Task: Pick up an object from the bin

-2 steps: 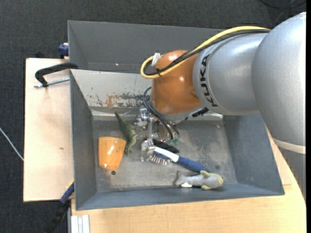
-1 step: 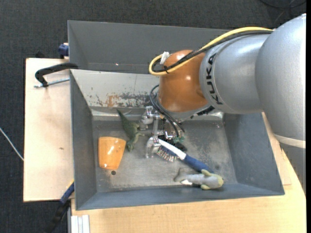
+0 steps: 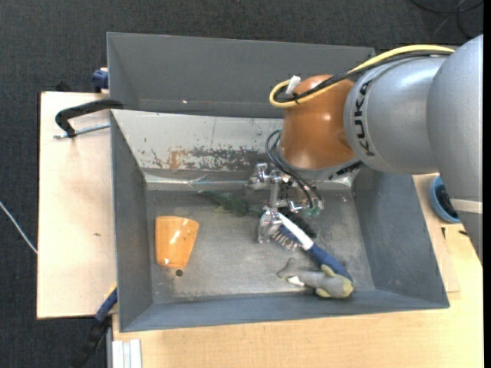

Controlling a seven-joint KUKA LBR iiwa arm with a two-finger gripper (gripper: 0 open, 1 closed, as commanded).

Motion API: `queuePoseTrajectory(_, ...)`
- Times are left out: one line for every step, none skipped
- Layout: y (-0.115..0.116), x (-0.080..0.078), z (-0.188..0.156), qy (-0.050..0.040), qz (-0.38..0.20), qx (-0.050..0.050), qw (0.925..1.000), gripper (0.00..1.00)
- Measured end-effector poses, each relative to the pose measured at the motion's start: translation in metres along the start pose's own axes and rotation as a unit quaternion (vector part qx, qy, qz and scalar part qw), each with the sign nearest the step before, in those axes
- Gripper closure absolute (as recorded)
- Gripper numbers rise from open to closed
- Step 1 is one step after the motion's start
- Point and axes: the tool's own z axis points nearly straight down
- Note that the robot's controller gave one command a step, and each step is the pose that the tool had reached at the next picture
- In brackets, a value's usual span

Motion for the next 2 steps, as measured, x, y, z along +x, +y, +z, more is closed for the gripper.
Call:
queuePoseTrajectory(0.003, 0.0, -0.002, 0.0025, -0.001, -0.001, 1.0, 1.0)
queuePoseTrajectory(-0.06, -0.001, -0.145, 0.0004, -0.133, 0.001, 0.9911, 1.0)
